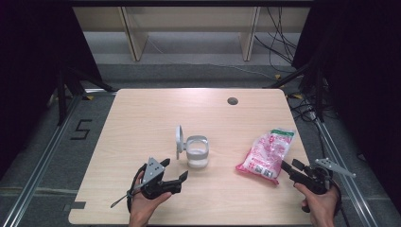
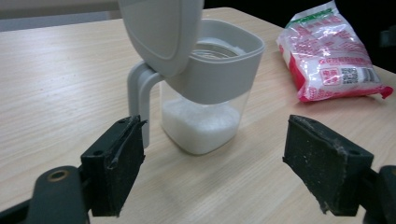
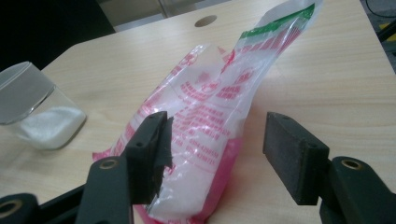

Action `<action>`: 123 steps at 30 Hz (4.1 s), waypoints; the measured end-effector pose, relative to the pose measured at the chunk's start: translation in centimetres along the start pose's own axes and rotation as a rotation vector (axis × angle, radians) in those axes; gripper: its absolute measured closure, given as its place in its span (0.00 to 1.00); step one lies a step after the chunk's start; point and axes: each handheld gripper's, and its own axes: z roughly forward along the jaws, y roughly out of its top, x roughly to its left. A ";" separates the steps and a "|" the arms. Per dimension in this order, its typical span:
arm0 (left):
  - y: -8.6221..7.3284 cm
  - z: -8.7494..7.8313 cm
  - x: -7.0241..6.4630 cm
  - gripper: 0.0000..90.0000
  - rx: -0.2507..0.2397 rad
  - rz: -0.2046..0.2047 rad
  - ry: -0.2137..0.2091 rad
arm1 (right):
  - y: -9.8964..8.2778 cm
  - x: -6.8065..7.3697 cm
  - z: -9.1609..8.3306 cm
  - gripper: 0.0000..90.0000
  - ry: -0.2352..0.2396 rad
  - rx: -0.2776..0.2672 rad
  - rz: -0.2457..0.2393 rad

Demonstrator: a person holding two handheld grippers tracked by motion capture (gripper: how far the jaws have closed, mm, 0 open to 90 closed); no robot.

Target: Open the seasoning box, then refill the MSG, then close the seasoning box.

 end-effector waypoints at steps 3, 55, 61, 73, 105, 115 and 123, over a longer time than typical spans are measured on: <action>0.0 0.0 0.4 0.21 0.024 0.021 0.011 | -0.4 0.6 -0.4 0.44 -0.006 -0.007 0.001; 3.2 -0.2 3.1 0.97 -0.018 0.178 0.094 | -2.8 4.1 -2.9 0.45 0.033 0.044 -0.163; 4.4 0.2 3.1 0.99 -0.003 0.203 0.081 | -2.9 4.3 -2.8 0.45 0.045 0.041 -0.162; 5.2 1.2 3.2 0.98 0.007 0.204 0.051 | -3.0 4.6 -2.8 0.45 0.076 0.048 -0.140; 6.7 1.9 2.2 0.98 -0.013 0.242 0.043 | -3.0 4.5 -2.7 0.45 0.048 0.064 -0.184; 6.9 2.2 2.0 0.98 -0.026 0.265 0.032 | -3.2 5.0 -2.5 0.45 0.077 0.059 -0.122; 6.9 2.6 1.1 0.98 -0.012 0.254 0.015 | -3.1 4.6 -2.5 0.45 0.066 0.050 -0.168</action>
